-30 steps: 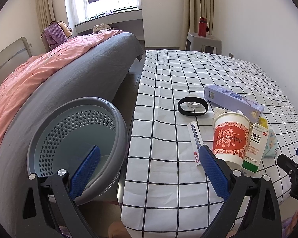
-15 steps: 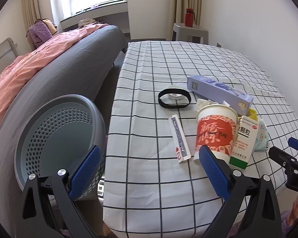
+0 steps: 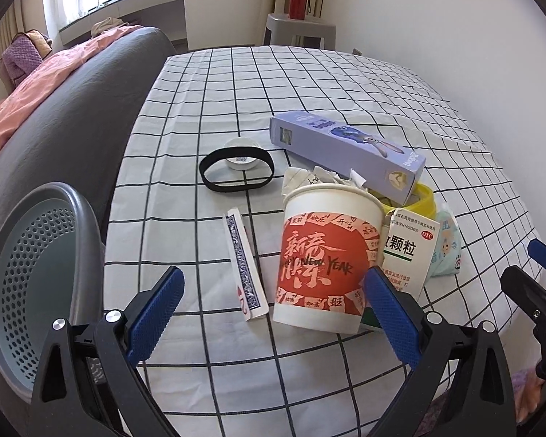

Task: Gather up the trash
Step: 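Reach the left tool to the red-and-white paper cup and close on it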

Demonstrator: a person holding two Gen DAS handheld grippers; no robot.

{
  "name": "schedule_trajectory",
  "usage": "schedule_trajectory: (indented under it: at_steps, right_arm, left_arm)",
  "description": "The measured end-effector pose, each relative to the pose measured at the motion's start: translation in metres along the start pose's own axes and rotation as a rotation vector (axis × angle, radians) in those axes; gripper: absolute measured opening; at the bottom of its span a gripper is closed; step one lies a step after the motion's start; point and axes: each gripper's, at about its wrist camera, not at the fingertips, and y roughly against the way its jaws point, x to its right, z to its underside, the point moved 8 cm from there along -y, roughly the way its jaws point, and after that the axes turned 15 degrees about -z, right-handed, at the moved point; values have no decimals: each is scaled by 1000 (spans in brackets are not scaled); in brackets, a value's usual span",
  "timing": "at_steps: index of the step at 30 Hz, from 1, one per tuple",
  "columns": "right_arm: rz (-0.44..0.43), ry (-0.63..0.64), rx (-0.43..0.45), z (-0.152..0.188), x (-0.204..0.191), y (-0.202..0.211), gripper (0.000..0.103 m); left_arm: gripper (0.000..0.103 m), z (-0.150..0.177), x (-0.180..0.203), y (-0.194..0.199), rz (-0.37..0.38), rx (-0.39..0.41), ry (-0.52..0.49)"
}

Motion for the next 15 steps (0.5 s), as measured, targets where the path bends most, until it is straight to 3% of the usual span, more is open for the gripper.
schedule_trajectory:
  at_steps: [11,14,15]
  right_arm:
    - [-14,-10,14,-1,0,5,97]
    - [-13,-10,11,0,-1,4,97]
    - [-11,-9,9,1,-1,3,97]
  left_arm:
    - [95,-1,15,-20,45,-53,-21]
    - [94,-5,17,-18,45,-35,-28]
    - [89,-5,18,-17,49,-28,-34]
